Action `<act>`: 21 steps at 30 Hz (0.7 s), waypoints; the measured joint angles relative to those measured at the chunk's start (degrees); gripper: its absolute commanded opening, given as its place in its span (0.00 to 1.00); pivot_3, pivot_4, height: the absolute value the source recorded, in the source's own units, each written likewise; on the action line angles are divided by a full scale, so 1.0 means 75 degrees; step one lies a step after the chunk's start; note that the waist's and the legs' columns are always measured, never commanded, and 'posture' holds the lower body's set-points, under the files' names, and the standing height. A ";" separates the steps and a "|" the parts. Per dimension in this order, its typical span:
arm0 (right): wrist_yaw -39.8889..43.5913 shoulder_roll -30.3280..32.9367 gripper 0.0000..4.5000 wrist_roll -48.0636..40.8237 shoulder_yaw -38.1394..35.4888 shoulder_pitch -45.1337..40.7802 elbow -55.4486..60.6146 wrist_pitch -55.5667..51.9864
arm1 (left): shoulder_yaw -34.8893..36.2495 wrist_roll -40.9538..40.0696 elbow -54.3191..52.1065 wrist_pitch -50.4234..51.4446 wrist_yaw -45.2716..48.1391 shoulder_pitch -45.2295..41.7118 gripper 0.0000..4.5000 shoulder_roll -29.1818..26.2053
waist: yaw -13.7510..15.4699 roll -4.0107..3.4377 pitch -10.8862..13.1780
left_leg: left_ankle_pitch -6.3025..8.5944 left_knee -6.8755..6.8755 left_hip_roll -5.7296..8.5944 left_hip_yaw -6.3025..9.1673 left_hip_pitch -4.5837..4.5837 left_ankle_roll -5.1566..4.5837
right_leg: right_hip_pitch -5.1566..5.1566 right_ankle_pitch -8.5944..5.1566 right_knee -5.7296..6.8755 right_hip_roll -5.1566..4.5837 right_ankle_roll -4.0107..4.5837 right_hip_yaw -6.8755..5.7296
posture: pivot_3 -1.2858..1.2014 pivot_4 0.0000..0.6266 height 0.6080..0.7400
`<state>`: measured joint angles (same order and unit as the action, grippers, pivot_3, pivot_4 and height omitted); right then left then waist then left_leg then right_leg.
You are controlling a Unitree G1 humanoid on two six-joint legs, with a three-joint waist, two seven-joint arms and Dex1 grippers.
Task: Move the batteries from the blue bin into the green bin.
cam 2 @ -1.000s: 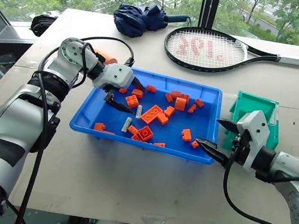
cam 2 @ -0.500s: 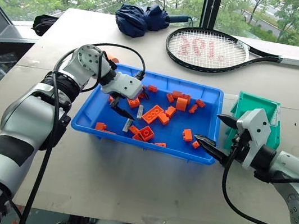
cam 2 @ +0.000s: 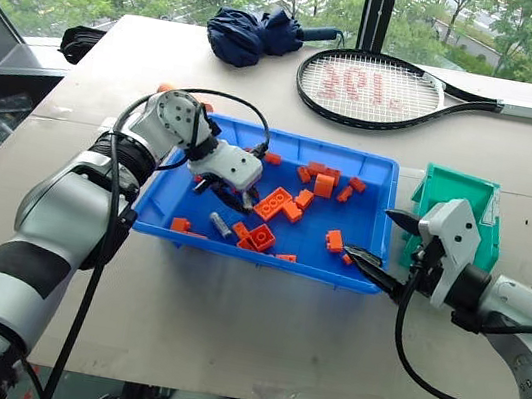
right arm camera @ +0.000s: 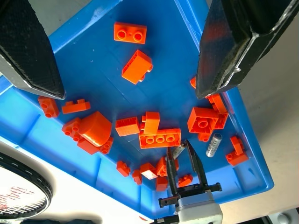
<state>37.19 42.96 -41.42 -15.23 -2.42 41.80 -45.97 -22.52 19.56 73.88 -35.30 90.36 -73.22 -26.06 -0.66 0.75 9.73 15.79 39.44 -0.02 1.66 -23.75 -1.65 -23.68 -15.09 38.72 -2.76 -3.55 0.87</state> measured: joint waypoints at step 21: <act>0.0169 0.0174 1.00 -0.0048 -0.0069 -0.0242 -0.0331 0.0217 | 0.0785 -0.1412 -0.0358 0.0669 0.0254 -0.0264 0.00 -0.0732 | 0.0004 0.0001 0.0000 | 0.0000 0.0006 -0.0003 0.0002 -0.0001 0.0000 | 0.0000 0.0000 0.0007 -0.0001 0.0000 -0.0001 | 0.52 0.24 1.00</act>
<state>38.46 44.26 -41.78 -15.75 -4.24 39.31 -44.34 -16.63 8.97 71.20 -30.28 92.26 -75.20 -31.56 -0.63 0.76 9.74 15.79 39.49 -0.05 1.68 -23.76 -1.65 -23.68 -15.09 38.77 -2.77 -3.55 0.87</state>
